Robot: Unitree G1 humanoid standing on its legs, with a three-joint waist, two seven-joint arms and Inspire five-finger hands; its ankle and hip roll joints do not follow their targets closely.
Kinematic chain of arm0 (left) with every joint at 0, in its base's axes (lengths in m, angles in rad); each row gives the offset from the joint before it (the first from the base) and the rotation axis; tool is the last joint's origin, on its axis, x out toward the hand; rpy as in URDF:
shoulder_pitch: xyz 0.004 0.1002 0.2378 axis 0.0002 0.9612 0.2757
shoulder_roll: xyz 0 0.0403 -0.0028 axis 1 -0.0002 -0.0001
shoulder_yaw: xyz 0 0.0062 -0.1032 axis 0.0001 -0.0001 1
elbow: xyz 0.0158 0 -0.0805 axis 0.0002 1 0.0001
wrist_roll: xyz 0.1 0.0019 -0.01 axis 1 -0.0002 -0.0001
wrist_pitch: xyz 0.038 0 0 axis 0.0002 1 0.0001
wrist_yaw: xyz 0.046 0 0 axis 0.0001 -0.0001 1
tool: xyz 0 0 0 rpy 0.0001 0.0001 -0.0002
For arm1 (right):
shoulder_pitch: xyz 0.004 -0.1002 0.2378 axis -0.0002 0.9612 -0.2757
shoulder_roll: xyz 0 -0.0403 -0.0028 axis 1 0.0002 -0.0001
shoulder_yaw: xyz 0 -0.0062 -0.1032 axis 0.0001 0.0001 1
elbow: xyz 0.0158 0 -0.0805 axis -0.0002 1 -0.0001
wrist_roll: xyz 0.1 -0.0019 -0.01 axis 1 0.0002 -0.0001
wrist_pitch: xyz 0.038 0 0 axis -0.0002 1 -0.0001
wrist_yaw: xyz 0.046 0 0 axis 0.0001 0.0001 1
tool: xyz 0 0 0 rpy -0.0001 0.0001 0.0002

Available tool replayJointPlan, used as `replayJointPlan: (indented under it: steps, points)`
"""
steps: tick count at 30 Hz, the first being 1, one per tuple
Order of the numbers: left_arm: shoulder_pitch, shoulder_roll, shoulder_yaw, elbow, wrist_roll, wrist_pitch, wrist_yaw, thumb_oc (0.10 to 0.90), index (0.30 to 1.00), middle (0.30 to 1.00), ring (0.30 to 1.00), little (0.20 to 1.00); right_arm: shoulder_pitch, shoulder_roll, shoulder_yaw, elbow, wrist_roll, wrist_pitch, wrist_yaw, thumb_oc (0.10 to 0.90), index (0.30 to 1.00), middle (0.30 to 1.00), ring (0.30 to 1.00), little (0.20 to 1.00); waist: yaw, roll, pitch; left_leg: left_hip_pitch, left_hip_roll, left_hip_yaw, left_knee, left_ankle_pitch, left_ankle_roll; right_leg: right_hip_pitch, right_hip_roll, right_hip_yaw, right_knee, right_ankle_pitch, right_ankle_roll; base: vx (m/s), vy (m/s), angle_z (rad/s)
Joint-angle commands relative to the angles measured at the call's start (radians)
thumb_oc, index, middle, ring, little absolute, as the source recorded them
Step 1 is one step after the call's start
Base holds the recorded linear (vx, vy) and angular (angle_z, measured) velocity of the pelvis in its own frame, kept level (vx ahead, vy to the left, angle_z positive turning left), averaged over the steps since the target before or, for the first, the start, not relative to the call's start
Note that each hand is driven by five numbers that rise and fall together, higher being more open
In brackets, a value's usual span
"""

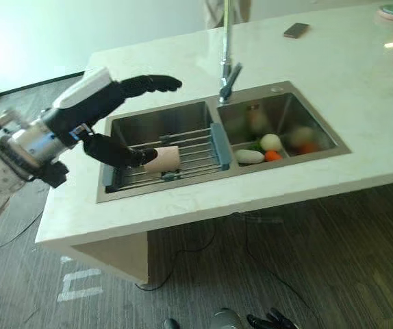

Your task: Place the dishes in the dishwasher.

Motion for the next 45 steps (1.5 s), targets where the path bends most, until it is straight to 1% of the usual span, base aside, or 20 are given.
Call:
replayJointPlan:
  steps: [1, 2, 4, 7, 10, 12, 17, 19, 22, 23, 27, 30, 32, 34, 40, 45]
  points:
    - [-0.103, -0.001, 0.129, 0.092, 0.082, 0.063, 0.109, 0.8, 0.9, 0.9, 0.9, 0.9, -0.018, -0.034, -0.014, -0.018, 0.036, -0.032, 0.029, 0.8, 0.9, 0.9, 0.9, 0.9, 0.008, 0.02, -0.012, 0.001, 0.036, -0.054, 0.103, -0.213, -0.021, 0.048, -0.037, -0.043, -0.028, -0.09, 0.086, 0.05, -0.014, -0.22]
    - [-0.144, 0.004, 0.079, 0.152, 0.112, 0.082, 0.125, 0.8, 0.9, 0.9, 0.9, 0.9, -0.011, -0.035, -0.011, -0.023, 0.041, -0.029, 0.023, 0.8, 0.9, 0.9, 0.9, 0.9, -0.005, 0.024, -0.012, 0.003, 0.037, -0.045, 0.103, -0.212, -0.021, 0.043, -0.036, -0.034, -0.028, -0.085, 0.088, 0.04, -0.005, -0.19]
    - [-0.169, 0.007, 0.047, 0.205, 0.135, 0.092, 0.135, 0.8, 0.9, 0.9, 0.9, 0.9, -0.005, -0.035, -0.008, -0.032, 0.046, -0.023, 0.015, 0.8, 0.9, 0.9, 0.9, 0.9, -0.013, 0.028, -0.011, 0.003, 0.037, -0.038, 0.103, -0.212, -0.021, 0.036, -0.035, -0.024, -0.028, -0.08, 0.092, 0.04, 0.002, -0.2]
    - [-0.188, 0.019, 0.02, 0.28, 0.153, 0.086, 0.162, 0.8, 0.9, 0.9, 0.9, 0.9, 0.011, -0.038, -0.01, -0.045, 0.039, -0.023, 0.009, 0.8, 0.9, 0.9, 0.9, 0.9, -0.028, 0.04, -0.004, 0.004, 0.034, -0.026, 0.103, -0.211, -0.02, 0.027, -0.036, -0.009, -0.028, -0.072, 0.097, 0.04, 0.024, -0.15]
    - [-0.185, 0.03, 0.018, 0.314, 0.174, 0.092, 0.183, 0.8, 0.9, 0.9, 0.9, 0.9, 0.024, -0.041, -0.012, -0.057, 0.038, -0.024, 0.007, 0.8, 0.9, 0.9, 0.9, 0.9, -0.036, 0.051, 0.003, 0.005, 0.03, -0.02, 0.103, -0.212, -0.019, 0.022, -0.039, -0.001, -0.028, -0.067, 0.103, 0.03, 0.028, -0.13]
    - [-0.177, 0.034, 0.018, 0.339, 0.174, 0.087, 0.161, 0.8, 0.9, 0.9, 0.9, 0.9, 0.033, -0.043, -0.014, -0.073, 0.036, -0.022, 0.002, 0.8, 0.9, 0.9, 0.9, 0.9, -0.042, 0.056, 0.008, 0.007, 0.028, -0.016, 0.103, -0.212, -0.018, 0.02, -0.041, 0.003, -0.028, -0.064, 0.106, 0.03, 0.025, -0.06]
    - [-0.158, 0.031, 0.016, 0.373, 0.159, 0.103, 0.062, 0.8, 0.9, 0.9, 0.9, 0.9, 0.045, -0.05, -0.022, -0.104, 0.024, -0.013, -0.006, 0.8, 0.9, 0.9, 0.9, 0.9, -0.05, 0.069, 0.02, 0.004, 0.022, -0.014, 0.103, -0.21, -0.017, 0.012, -0.044, 0.013, -0.028, -0.059, 0.112, 0.03, 0.027, -0.06]
    - [-0.149, 0.026, 0.013, 0.382, 0.145, 0.098, 0.046, 0.8, 0.9, 0.9, 0.9, 0.9, 0.048, -0.055, -0.028, -0.115, 0.017, -0.009, -0.009, 0.8, 0.9, 0.9, 0.9, 0.9, -0.053, 0.074, 0.025, 0.002, 0.019, -0.014, 0.103, -0.209, -0.016, 0.008, -0.046, 0.015, -0.028, -0.057, 0.114, 0.02, 0.035, -0.09]
    - [-0.131, 0.002, 0.016, 0.392, 0.127, 0.123, 0.028, 0.8, 0.9, 0.9, 0.9, 0.9, 0.051, -0.064, -0.031, -0.129, 0.004, -0.007, -0.015, 0.8, 0.9, 0.9, 0.9, 0.9, -0.059, 0.081, 0.036, -0.003, 0.014, -0.015, 0.103, -0.206, -0.016, 0.0, -0.045, 0.023, -0.028, -0.053, 0.115, 0.02, 0.041, -0.07]
    - [-0.123, -0.01, 0.018, 0.396, 0.123, 0.142, 0.03, 0.8, 0.9, 0.9, 0.9, 0.9, 0.051, -0.067, -0.031, -0.131, 0.0, -0.006, -0.02, 0.8, 0.9, 0.9, 0.9, 0.9, -0.061, 0.083, 0.04, -0.004, 0.012, -0.015, 0.103, -0.204, -0.015, -0.002, -0.045, 0.026, -0.028, -0.052, 0.115, 0.02, 0.035, -0.05]
    - [-0.101, -0.042, 0.028, 0.41, 0.138, 0.171, 0.055, 0.8, 0.9, 0.9, 0.9, 0.9, 0.052, -0.071, -0.03, -0.156, 0.0, 0.004, -0.032, 0.8, 0.9, 0.9, 0.9, 0.9, -0.065, 0.085, 0.054, -0.014, 0.006, -0.018, 0.103, -0.201, -0.014, -0.012, -0.048, 0.028, -0.028, -0.047, 0.116, 0.01, 0.015, -0.01]
    - [-0.091, -0.041, 0.031, 0.419, 0.188, 0.149, 0.071, 0.8, 0.9, 0.9, 0.9, 0.9, 0.053, -0.074, -0.031, -0.167, 0.003, 0.013, -0.034, 0.8, 0.9, 0.9, 0.9, 0.9, -0.067, 0.086, 0.065, -0.02, 0.004, -0.019, 0.103, -0.198, -0.013, -0.019, -0.049, 0.03, -0.028, -0.043, 0.117, 0.0, 0.009, -0.01]
    - [-0.091, -0.04, 0.031, 0.409, 0.211, 0.153, 0.076, 0.8, 0.9, 0.9, 0.9, 0.9, 0.049, -0.078, -0.032, -0.17, 0.002, 0.02, -0.036, 0.8, 0.9, 0.9, 0.9, 0.9, -0.067, 0.086, 0.077, -0.028, 0.003, -0.02, 0.103, -0.195, -0.013, -0.027, -0.05, 0.031, -0.028, -0.04, 0.117, -0.01, 0.033, -0.01]
    - [-0.097, -0.026, 0.02, 0.392, 0.29, 0.176, 0.127, 0.8, 0.9, 0.9, 0.9, 0.9, 0.052, -0.084, -0.04, -0.173, 0.0, 0.025, -0.033, 0.8, 0.9, 0.9, 0.9, 0.9, -0.069, 0.086, 0.093, -0.037, 0.0, -0.024, 0.103, -0.193, -0.013, -0.035, -0.05, 0.032, -0.028, -0.037, 0.117, -0.01, 0.029, -0.08]
    - [-0.089, -0.017, 0.025, 0.391, 0.286, 0.217, 0.169, 0.8, 0.9, 0.9, 0.9, 0.9, 0.044, -0.089, -0.031, -0.192, 0.016, 0.028, -0.035, 0.8, 0.9, 0.9, 0.9, 0.9, -0.066, 0.083, 0.122, -0.06, -0.003, -0.034, 0.103, -0.184, -0.011, -0.054, -0.052, 0.031, -0.028, -0.031, 0.115, -0.01, 0.01, -0.07]
    - [-0.072, -0.028, 0.045, 0.387, 0.266, 0.216, 0.212, 0.8, 0.9, 0.9, 0.9, 0.9, 0.035, -0.094, -0.027, -0.222, 0.031, 0.033, -0.031, 0.8, 0.9, 0.9, 0.9, 0.9, -0.065, 0.082, 0.148, -0.079, -0.006, -0.042, 0.103, -0.175, -0.012, -0.069, -0.052, 0.031, -0.028, -0.026, 0.11, -0.01, 0.0, 0.0]
